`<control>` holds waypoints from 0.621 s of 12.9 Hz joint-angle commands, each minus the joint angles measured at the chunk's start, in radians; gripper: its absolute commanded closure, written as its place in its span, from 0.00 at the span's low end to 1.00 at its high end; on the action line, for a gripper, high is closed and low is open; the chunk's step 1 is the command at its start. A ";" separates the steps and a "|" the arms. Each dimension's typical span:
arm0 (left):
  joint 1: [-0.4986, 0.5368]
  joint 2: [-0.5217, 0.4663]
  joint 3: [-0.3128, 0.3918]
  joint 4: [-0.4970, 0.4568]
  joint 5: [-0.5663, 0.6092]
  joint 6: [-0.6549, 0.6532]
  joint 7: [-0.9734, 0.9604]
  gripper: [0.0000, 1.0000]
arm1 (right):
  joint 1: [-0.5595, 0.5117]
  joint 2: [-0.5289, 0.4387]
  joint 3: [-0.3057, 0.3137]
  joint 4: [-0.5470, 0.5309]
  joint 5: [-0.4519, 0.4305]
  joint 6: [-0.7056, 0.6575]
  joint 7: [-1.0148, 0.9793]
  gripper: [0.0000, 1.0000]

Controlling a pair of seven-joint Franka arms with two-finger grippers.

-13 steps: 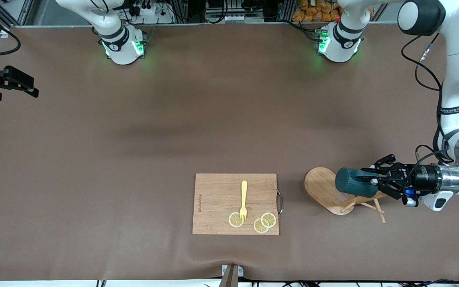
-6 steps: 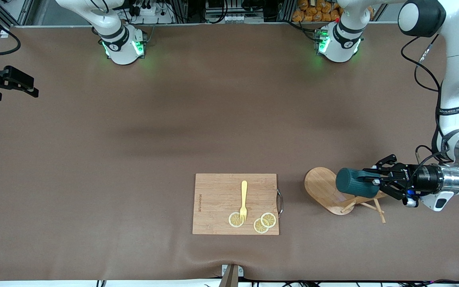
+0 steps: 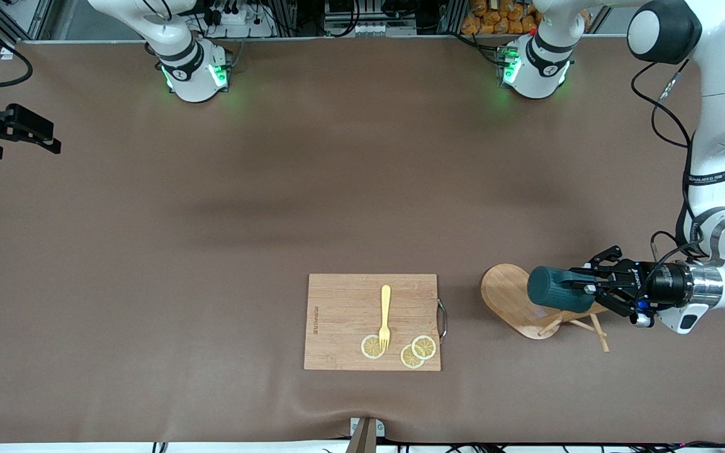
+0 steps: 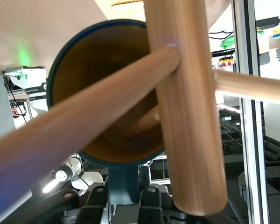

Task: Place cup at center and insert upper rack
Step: 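Slide the mug opening onto a mug tree peg with the left gripper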

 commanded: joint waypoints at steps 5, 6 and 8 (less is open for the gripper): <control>0.010 0.012 -0.007 0.013 -0.042 -0.021 0.012 0.80 | 0.010 -0.010 -0.003 0.008 -0.011 -0.013 0.016 0.00; 0.010 0.012 -0.005 0.013 -0.042 -0.021 0.012 0.75 | 0.010 -0.010 -0.003 0.008 -0.011 -0.013 0.016 0.00; 0.010 0.012 -0.005 0.013 -0.042 -0.021 0.012 0.66 | 0.009 -0.009 -0.003 0.008 -0.011 -0.013 0.015 0.00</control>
